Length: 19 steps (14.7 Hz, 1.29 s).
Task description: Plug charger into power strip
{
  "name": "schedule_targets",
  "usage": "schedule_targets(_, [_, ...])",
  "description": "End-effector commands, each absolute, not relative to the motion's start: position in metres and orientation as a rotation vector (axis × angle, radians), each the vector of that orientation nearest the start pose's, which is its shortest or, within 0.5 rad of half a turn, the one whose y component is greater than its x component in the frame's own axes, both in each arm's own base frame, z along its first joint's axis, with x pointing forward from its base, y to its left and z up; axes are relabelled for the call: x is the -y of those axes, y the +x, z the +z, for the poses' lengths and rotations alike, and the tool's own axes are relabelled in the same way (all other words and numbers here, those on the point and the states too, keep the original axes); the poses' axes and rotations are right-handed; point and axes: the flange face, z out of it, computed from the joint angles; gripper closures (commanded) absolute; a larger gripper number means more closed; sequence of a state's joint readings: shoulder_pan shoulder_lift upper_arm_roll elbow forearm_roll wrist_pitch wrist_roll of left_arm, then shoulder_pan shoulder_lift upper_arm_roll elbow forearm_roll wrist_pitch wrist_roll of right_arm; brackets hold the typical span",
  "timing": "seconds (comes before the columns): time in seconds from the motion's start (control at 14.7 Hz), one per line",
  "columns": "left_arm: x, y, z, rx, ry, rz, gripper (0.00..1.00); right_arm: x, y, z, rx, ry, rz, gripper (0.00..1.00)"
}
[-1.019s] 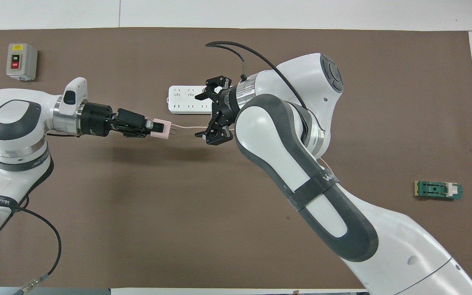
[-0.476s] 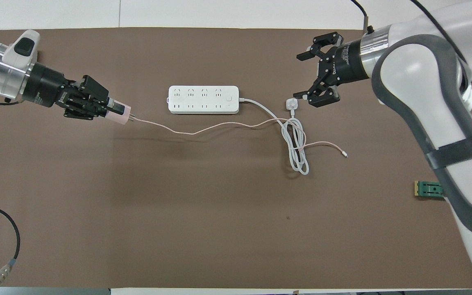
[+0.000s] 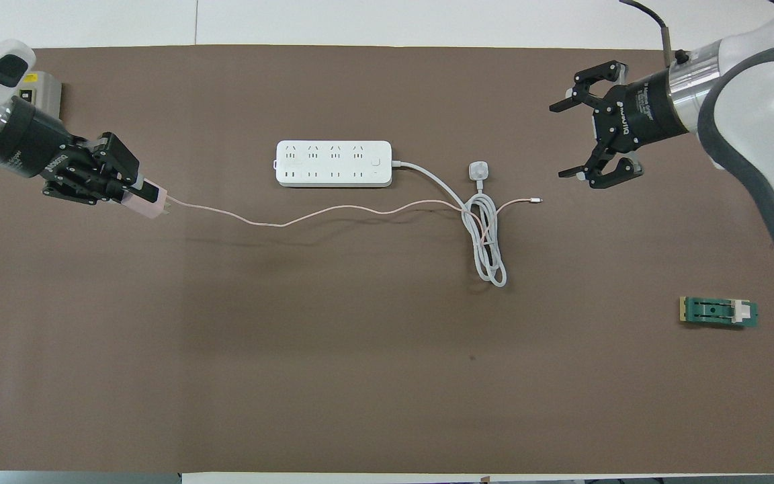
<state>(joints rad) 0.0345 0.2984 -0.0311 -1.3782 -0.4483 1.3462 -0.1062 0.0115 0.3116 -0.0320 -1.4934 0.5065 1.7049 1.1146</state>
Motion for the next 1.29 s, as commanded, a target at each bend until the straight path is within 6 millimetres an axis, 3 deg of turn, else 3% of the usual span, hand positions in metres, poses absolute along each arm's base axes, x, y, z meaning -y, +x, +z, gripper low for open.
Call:
schedule_targets(0.0, [0.032, 0.607, 0.543, 0.080, -3.462, 0.594, 1.00, -0.028, 0.632, 0.509, -1.291, -2.520, 0.383, 0.00])
schedule_targets(0.14, [0.024, 0.596, 0.572, 0.047, -3.410, 0.461, 1.00, -0.021, 0.624, 0.517, -1.114, -2.648, 0.345, 0.00])
schedule_targets(0.34, [0.020, 0.598, 0.566, 0.014, -3.368, 0.460, 1.00, -0.008, 0.614, 0.531, -0.845, -2.815, 0.275, 0.00])
schedule_targets(0.61, [0.005, 0.595, 0.577, -0.044, -3.317, 0.412, 1.00, 0.009, 0.597, 0.559, -0.389, -3.036, 0.183, 0.00])
schedule_targets(0.75, [-0.050, 0.583, 0.599, -0.095, -3.323, 0.324, 1.00, 0.013, 0.585, 0.582, -0.245, -3.074, 0.141, 0.00])
schedule_targets(0.82, [-0.079, 0.578, 0.602, 0.003, -3.291, 0.315, 1.00, 0.015, 0.577, 0.594, -0.179, -3.097, 0.128, 0.00])
schedule_targets(1.02, [-0.124, 0.566, 0.614, 0.063, -3.209, 0.271, 1.00, 0.020, 0.558, 0.622, 0.025, -3.169, 0.068, 0.00])
schedule_targets(1.15, [-0.147, 0.560, 0.617, -0.080, -3.119, 0.281, 1.00, 0.020, 0.544, 0.633, 0.041, -3.167, 0.084, 0.00])
schedule_targets(1.22, [-0.158, 0.558, 0.617, -0.060, -3.111, 0.277, 1.00, 0.018, 0.537, 0.636, 0.043, -3.166, 0.104, 0.00])
